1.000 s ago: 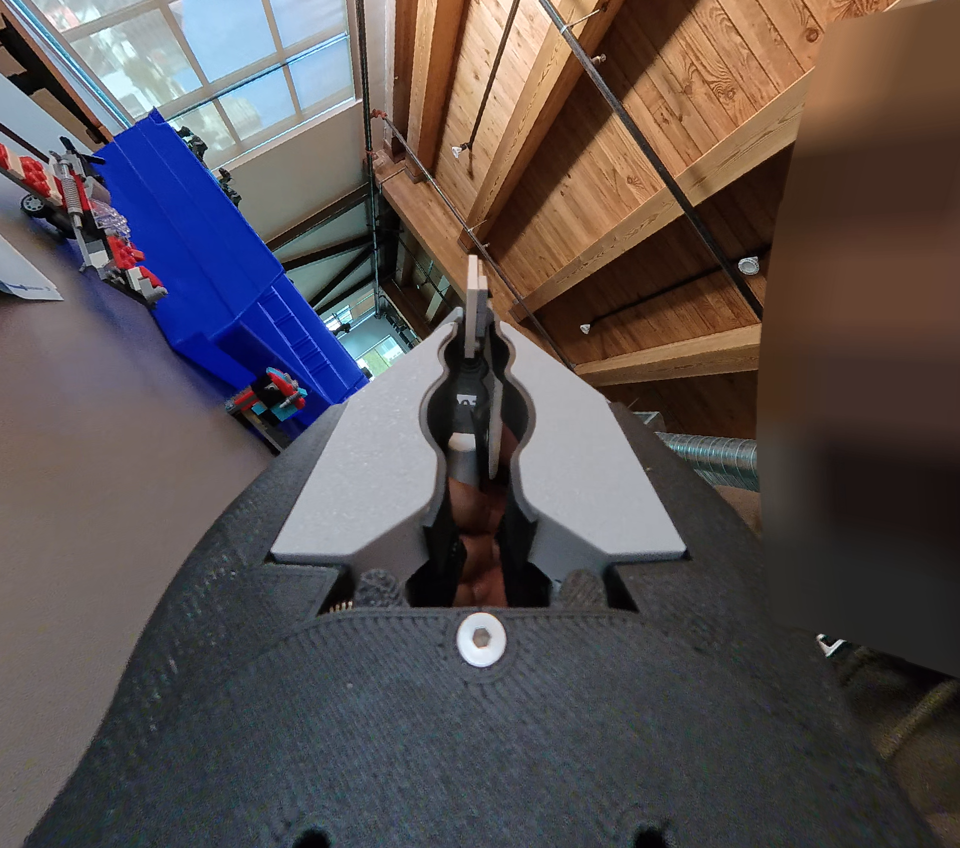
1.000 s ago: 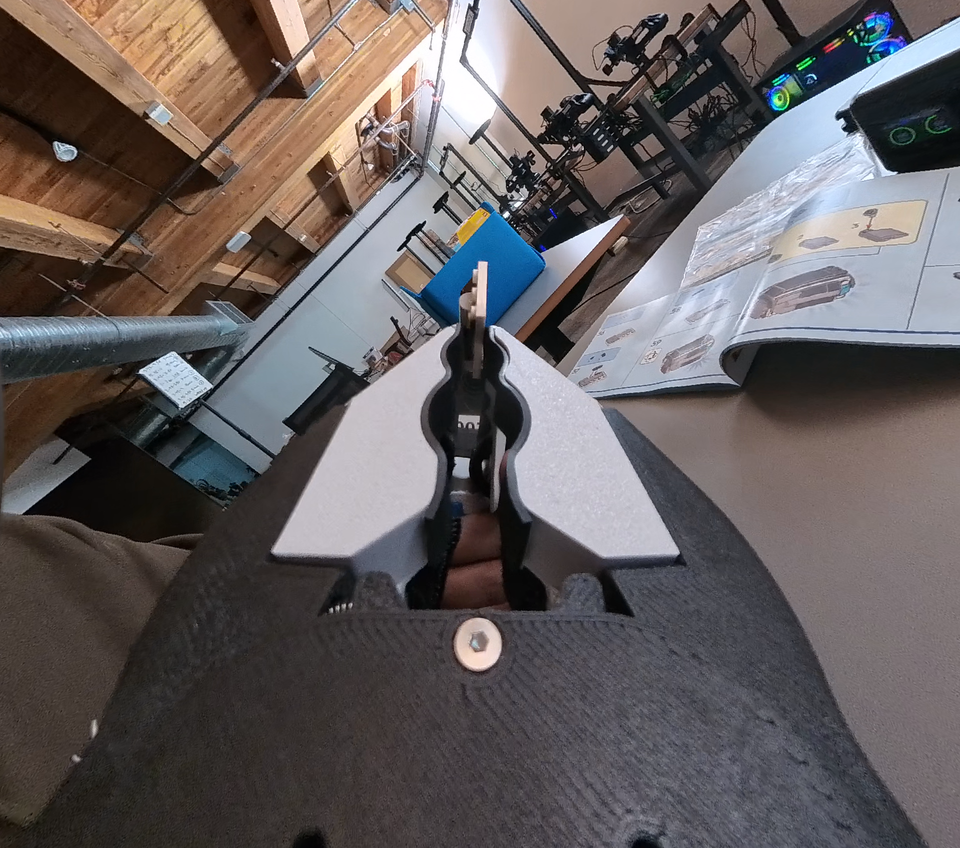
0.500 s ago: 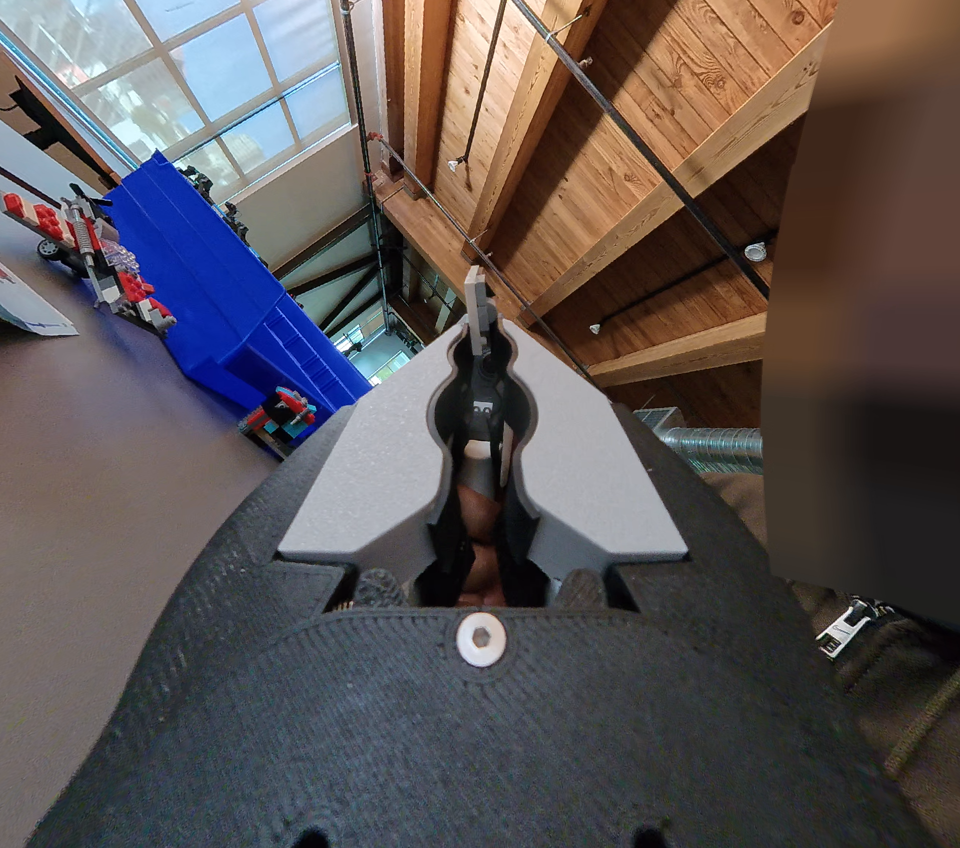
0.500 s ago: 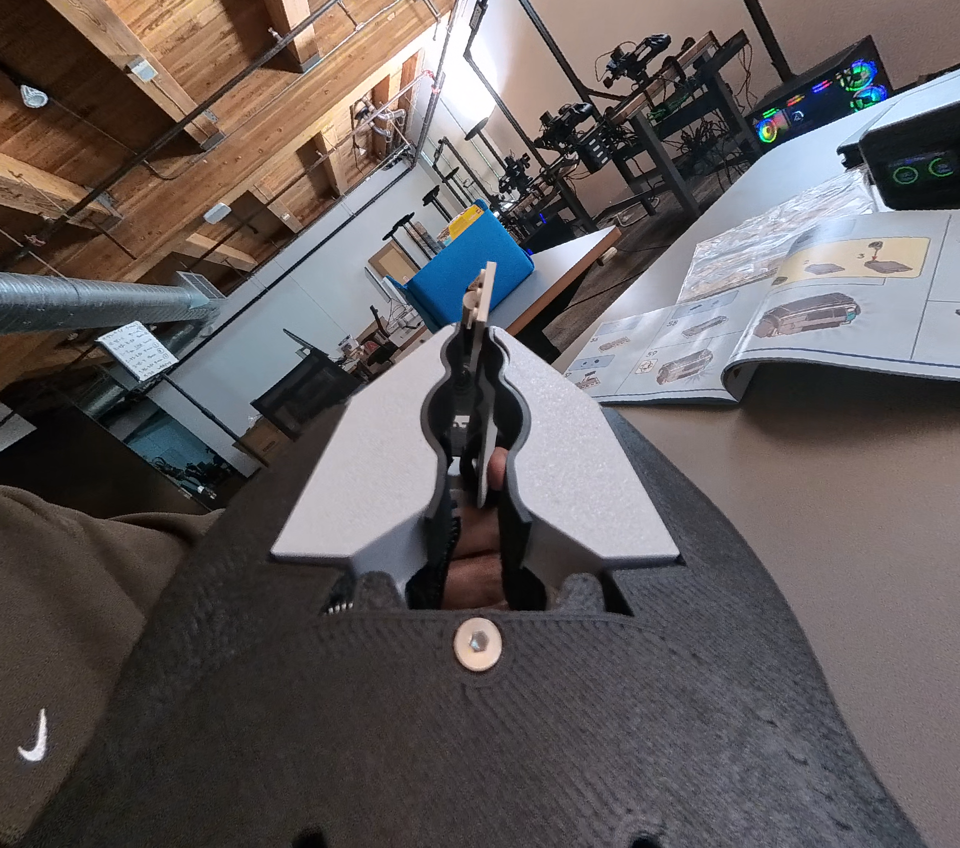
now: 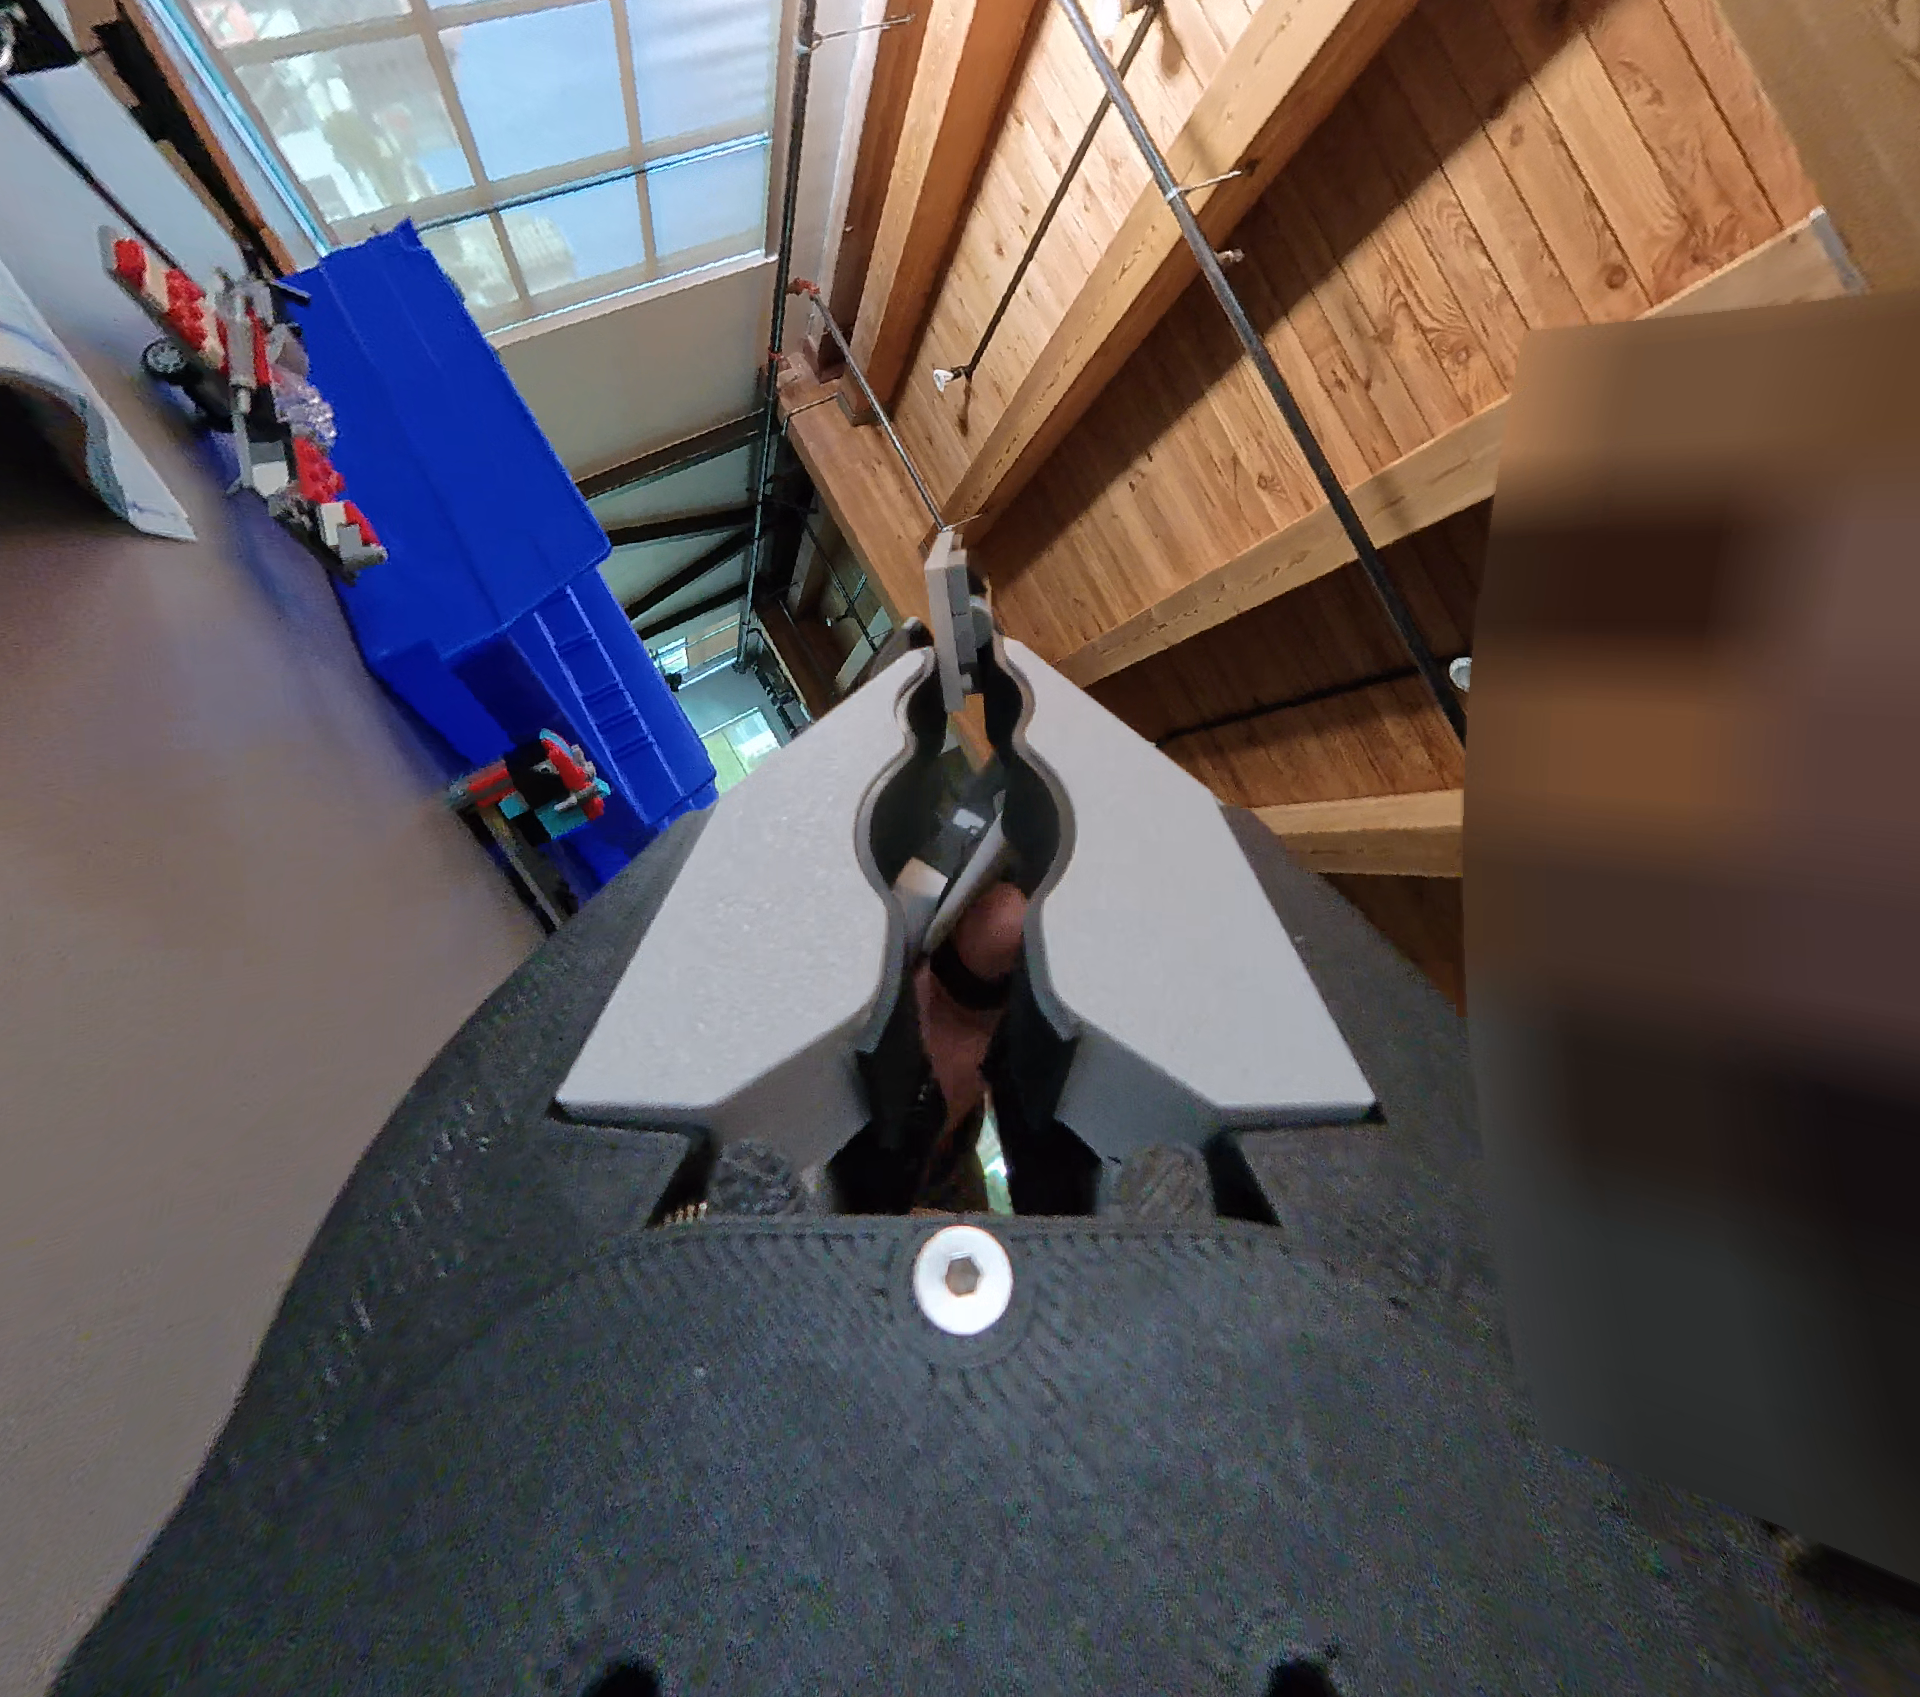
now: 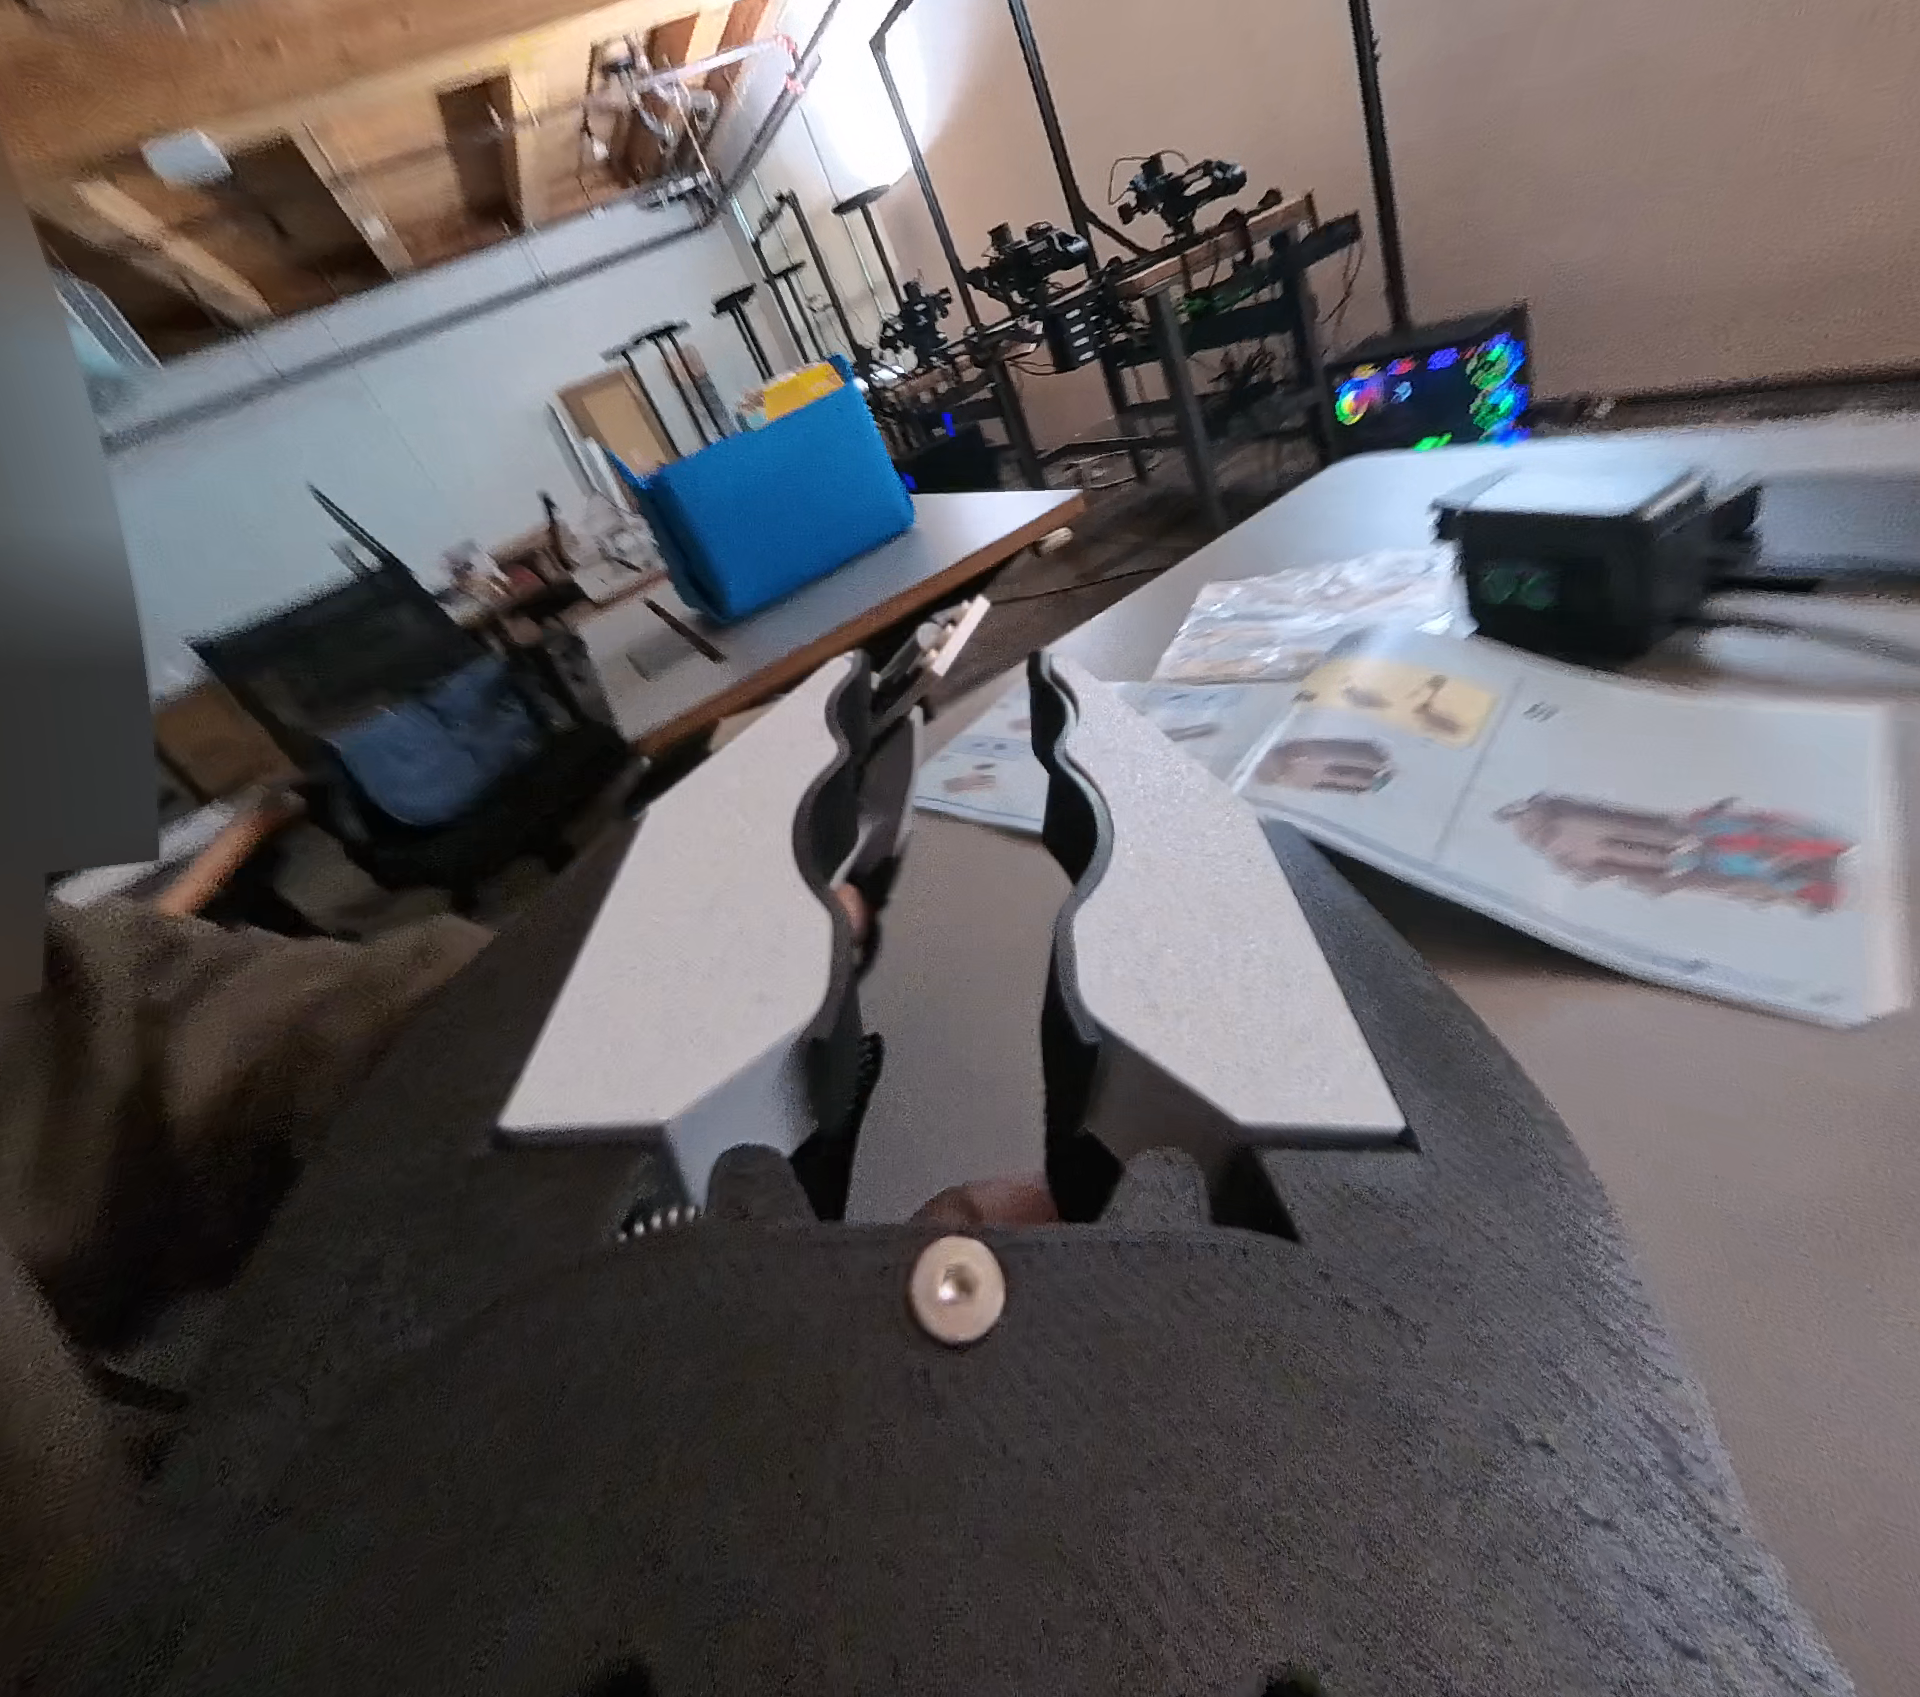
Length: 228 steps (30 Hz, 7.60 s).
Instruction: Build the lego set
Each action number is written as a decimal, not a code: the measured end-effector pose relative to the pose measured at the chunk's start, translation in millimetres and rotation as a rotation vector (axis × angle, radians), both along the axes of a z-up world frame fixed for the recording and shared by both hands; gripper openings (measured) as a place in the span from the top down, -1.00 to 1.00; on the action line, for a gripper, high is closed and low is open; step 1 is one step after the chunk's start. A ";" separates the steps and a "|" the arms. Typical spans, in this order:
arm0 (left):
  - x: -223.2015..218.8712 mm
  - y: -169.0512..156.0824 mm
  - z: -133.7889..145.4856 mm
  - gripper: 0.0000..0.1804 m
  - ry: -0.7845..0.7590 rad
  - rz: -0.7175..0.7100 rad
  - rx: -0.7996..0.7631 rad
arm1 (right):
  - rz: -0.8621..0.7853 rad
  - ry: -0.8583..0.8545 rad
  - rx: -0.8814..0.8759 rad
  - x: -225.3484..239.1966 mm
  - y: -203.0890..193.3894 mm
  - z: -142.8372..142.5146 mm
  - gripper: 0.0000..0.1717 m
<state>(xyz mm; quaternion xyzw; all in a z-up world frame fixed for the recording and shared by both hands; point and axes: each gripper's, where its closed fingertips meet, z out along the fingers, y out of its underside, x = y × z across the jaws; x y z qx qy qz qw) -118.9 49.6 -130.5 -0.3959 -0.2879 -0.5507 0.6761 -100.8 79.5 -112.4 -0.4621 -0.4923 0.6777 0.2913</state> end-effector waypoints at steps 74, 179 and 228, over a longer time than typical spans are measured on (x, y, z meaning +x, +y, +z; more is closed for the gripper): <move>-3.9 10.7 -30.4 0.92 0.115 -0.031 -0.279 | -0.124 0.305 1.389 3.9 -10.0 -35.3 0.67; -6.2 10.1 -32.5 0.92 0.190 0.002 -0.316 | 0.163 -0.354 0.700 25.5 -31.5 -106.5 0.85; -2.7 11.3 -33.7 0.92 0.174 -0.016 -0.313 | 0.041 -0.473 0.738 27.3 25.4 -108.0 0.74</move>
